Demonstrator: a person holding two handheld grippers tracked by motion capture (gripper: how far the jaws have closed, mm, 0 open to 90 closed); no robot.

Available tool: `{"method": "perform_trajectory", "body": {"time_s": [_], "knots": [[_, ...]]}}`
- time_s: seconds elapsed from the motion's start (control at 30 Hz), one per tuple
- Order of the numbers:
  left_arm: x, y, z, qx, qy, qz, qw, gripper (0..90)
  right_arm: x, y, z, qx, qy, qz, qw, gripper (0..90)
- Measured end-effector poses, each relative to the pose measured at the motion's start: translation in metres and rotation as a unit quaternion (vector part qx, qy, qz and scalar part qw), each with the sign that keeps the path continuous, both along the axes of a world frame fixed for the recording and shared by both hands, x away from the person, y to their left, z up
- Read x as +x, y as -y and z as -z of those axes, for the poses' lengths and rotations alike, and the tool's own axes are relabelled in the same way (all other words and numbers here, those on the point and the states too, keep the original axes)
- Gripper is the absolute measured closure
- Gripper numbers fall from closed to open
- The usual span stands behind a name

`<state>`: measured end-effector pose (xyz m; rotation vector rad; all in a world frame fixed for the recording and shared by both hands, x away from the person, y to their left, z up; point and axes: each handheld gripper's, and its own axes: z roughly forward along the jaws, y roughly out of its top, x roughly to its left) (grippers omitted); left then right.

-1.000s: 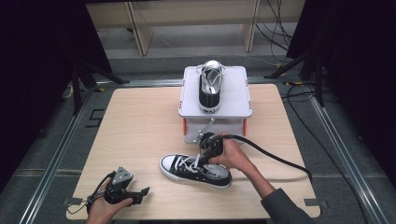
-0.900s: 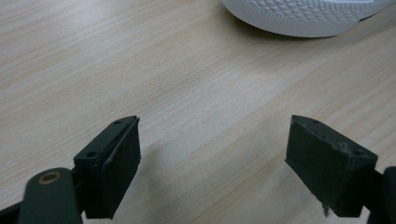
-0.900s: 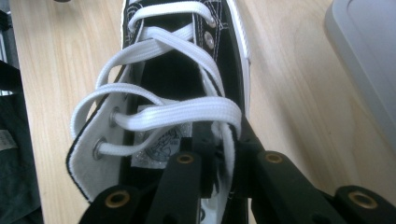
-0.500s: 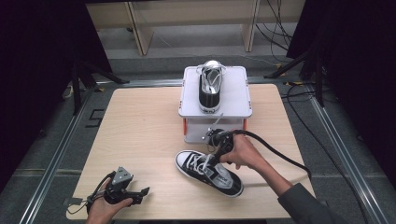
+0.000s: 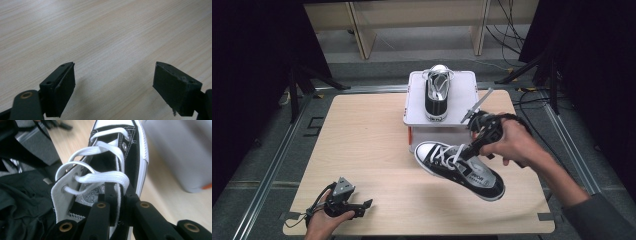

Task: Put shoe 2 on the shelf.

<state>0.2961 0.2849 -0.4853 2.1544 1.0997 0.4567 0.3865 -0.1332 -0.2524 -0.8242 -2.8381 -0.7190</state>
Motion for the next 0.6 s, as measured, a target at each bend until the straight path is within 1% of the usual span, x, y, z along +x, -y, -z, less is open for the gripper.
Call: {"method": "perform_trajectory", "body": {"time_s": [0.03,0.07,0.1,0.13,0.17,0.2,0.23,0.27,0.3,0.33,0.37,0.4,0.43,0.47,0.5,0.57,0.6], "knots": [[0.000,0.001,-0.001,0.000,-0.004,-0.001,1.0000,17.5,-0.001,0.005,-0.010,0.004,0.009,0.005,0.9999,86.5],[0.000,0.003,0.000,-0.008,-0.007,-0.007,0.9999,17.5,-0.002,0.015,-0.028,0.009,0.023,0.018,0.9995,86.5],[0.000,0.003,0.000,-0.008,-0.007,-0.007,0.9999,17.5,-0.002,0.015,-0.028,0.009,0.023,0.018,0.9995,86.5],[0.002,0.002,0.000,0.003,-0.004,0.001,1.0000,17.5,-0.004,0.020,-0.036,0.009,0.025,0.032,0.9992,86.5],[0.003,0.002,0.000,0.001,-0.004,0.008,1.0000,17.5,-0.004,0.029,-0.051,0.011,0.036,0.046,0.9982,86.6],[0.002,0.002,-0.001,0.005,-0.011,0.009,0.9999,17.5,-0.002,0.034,-0.057,0.009,0.041,0.048,0.9980,86.6],[0.002,0.002,-0.001,0.005,-0.011,0.009,0.9999,17.5,-0.002,0.034,-0.057,0.009,0.041,0.048,0.9980,86.6],[0.002,0.003,-0.001,0.004,-0.011,0.009,0.9999,17.5,-0.001,0.038,-0.062,0.008,0.042,0.064,0.9970,86.6],[0.001,0.003,0.000,-0.005,-0.009,-0.001,1.0000,17.5,0.005,0.046,-0.071,0.004,0.052,0.078,0.9956,86.6],[0.001,0.003,0.000,-0.005,-0.009,-0.001,1.0000,17.5,0.005,0.046,-0.071,0.004,0.052,0.078,0.9956,86.6],[0.001,0.003,0.000,-0.010,-0.006,-0.006,0.9999,17.5,0.013,0.053,-0.078,-0.001,0.053,0.100,0.9935,86.6],[0.001,0.003,0.000,-0.010,-0.006,-0.006,0.9999,17.5,0.013,0.053,-0.078,-0.001,0.053,0.100,0.9935,86.6],[0.000,0.004,0.001,-0.012,-0.011,-0.012,0.9998,17.5,0.023,0.060,-0.082,0.002,0.054,0.121,0.9911,86.6],[0.000,0.004,0.001,-0.012,-0.011,-0.012,0.9998,17.5,0.023,0.060,-0.082,0.002,0.054,0.121,0.9911,86.6],[0.001,0.002,0.001,-0.004,-0.004,0.000,1.0000,17.5,0.028,0.063,-0.085,-0.004,0.050,0.135,0.9895,86.5],[0.001,0.002,0.000,0.000,-0.005,0.004,1.0000,17.5,0.043,0.068,-0.088,-0.007,0.062,0.157,0.9857,86.6],[0.001,0.001,0.000,0.007,-0.008,0.010,0.9999,17.5,0.057,0.069,-0.088,-0.011,0.063,0.178,0.9820,86.5]]}}
